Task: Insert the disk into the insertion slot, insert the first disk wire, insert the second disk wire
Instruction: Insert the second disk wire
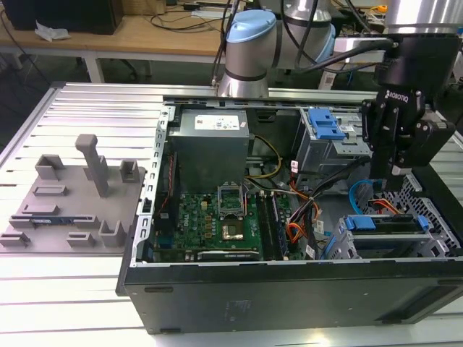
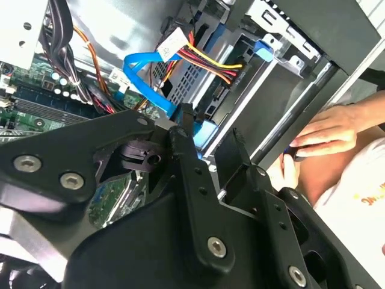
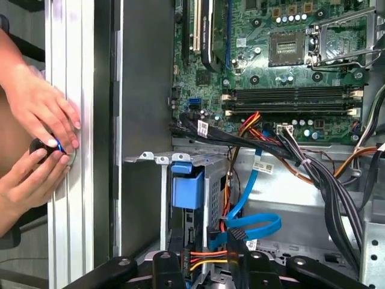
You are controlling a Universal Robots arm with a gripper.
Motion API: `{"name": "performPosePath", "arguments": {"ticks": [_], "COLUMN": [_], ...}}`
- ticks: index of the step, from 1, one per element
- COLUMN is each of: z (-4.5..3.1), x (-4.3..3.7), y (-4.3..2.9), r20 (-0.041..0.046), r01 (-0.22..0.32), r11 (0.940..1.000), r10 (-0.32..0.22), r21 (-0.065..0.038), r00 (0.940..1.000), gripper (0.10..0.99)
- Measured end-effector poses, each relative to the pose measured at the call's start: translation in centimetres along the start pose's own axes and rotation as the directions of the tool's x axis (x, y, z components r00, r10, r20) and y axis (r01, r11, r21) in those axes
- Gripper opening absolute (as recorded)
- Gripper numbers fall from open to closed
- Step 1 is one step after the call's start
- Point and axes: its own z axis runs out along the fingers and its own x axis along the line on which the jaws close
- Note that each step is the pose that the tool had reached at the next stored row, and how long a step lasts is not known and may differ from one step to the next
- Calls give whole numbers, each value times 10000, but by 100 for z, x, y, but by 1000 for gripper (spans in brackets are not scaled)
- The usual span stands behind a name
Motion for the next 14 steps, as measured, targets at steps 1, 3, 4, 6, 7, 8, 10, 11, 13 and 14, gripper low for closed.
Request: {"name": "performPosePath", "arguments": {"ticks": [1, 3, 4, 6, 7, 8, 10, 11, 13, 14], "z": [10, 13, 16, 20, 26, 30, 35, 37, 41, 44], "x": [3, 4, 4, 4, 2, 1, -1, -2, -4, -5], "y": [1, 1, 1, 4, 6, 7, 7, 8, 8, 8], "r20": [2, -1, 0, 1, 3, 2, 0, 1, 0, 1], "r01": [0, -1, 0, -1, -1, 0, 2, 2, 2, 2], "r11": [10000, 10000, 10000, 10000, 10000, 10000, 10000, 10000, 10000, 10000], "r10": [0, 1, 0, 1, 1, 0, -2, -2, -2, -2], "r21": [0, 0, 0, 0, 0, 0, -4, -5, -6, -6], "r00": [10000, 10000, 10000, 10000, 10000, 10000, 10000, 10000, 10000, 10000], "gripper": [424, 424, 424, 424, 424, 424, 424, 424, 341, 341]}}
